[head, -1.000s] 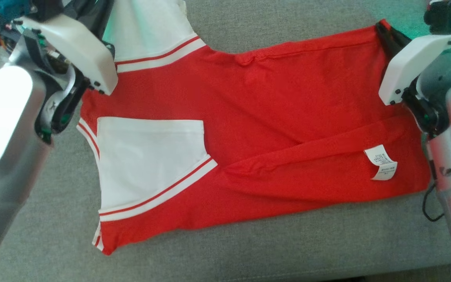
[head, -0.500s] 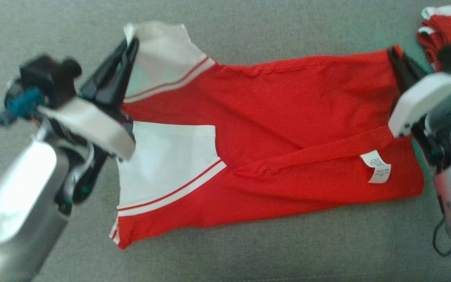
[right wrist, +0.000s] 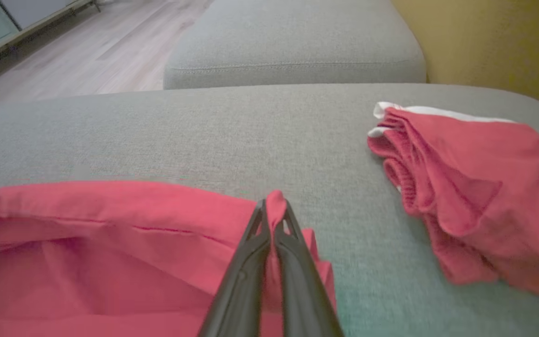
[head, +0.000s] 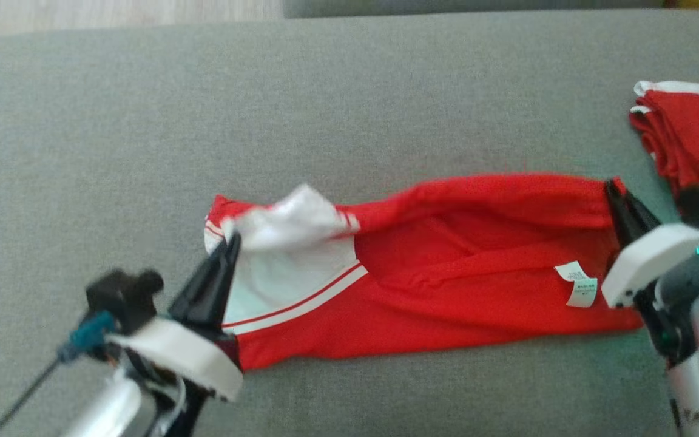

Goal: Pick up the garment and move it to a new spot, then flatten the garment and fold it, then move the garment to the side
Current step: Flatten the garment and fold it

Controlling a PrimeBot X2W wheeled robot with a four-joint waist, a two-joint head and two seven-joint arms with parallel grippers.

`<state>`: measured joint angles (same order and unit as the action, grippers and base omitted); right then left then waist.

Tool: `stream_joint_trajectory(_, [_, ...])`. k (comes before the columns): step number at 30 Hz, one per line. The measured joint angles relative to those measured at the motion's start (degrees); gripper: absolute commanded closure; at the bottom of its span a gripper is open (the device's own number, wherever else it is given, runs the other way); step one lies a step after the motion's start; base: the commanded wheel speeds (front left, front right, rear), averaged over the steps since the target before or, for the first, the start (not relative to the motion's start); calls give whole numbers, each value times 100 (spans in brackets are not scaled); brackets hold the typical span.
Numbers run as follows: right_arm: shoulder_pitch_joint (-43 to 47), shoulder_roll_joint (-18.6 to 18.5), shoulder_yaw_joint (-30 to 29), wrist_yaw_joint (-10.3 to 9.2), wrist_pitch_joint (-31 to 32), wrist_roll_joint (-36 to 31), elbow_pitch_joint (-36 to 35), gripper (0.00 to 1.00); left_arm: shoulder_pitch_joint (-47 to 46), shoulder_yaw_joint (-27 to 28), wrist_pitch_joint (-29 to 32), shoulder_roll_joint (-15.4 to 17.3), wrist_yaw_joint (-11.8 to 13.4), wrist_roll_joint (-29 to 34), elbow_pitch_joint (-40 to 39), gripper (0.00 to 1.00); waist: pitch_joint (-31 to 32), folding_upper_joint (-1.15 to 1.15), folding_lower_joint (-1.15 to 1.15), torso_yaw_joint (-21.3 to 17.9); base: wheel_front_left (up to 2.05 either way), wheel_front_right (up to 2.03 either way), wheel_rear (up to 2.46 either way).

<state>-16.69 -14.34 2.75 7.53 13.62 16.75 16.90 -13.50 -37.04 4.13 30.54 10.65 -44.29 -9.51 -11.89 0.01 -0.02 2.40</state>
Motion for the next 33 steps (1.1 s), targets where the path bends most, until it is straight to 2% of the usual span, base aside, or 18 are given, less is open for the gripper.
stream_joint_trajectory(9, [498, 328, -332, 0, -245, -167, -44, 100, 680, -99, -747, -460, -10, -211, 766, 100, 207, 0, 2, -22, 0, 0, 0])
stream_joint_trajectory(10, [519, 335, -338, 0, -304, -214, -44, 90, 699, -147, -794, -474, -41, -210, 842, 100, 223, 0, 2, -33, 0, 0, 0])
stream_joint_trajectory(11, [542, 354, -341, 0, -361, -242, -42, 72, 717, -185, -840, -491, -65, -210, 915, 93, 242, 0, 2, -44, 0, 0, 0])
stream_joint_trajectory(12, [576, 382, -356, 0, -402, -266, -36, 61, 743, -189, -899, -533, -66, -211, 962, 69, 264, 0, 2, -52, 0, 0, 0])
stream_joint_trajectory(13, [606, 431, -392, 0, -464, -271, -26, 13, 782, -192, -962, -571, -79, -210, 996, 17, 287, 0, 1, -60, 0, 0, 0])
stream_joint_trajectory(14, [641, 477, -445, 0, -535, -272, -21, 0, 826, -203, -1028, -600, -109, -207, 1043, 0, 309, 0, 1, -66, 0, 0, 0])
stream_joint_trajectory(17, [794, 503, -580, 0, -716, -330, 0, 0, 955, -213, -1223, -645, -100, -152, 1172, 0, 375, 0, 1, -61, 0, 0, 0])
stream_joint_trajectory(21, [1040, 636, -857, 0, -890, -331, -9, 0, 1106, -194, -1466, -738, 36, -101, 1285, 0, 468, 0, 1, -36, 0, 0, 0])
stream_joint_trajectory(26, [1260, 723, -1134, 0, -959, -374, -105, 0, 1169, -68, -1684, -792, 328, 113, 1276, 0, 550, 0, 1, 26, 0, 0, 0])
stream_joint_trajectory(33, [1268, 749, -1170, 0, -768, -449, -134, 0, 1169, 152, -1766, -787, 606, 323, 1180, 0, 594, 0, 1, 129, 0, 0, 0])
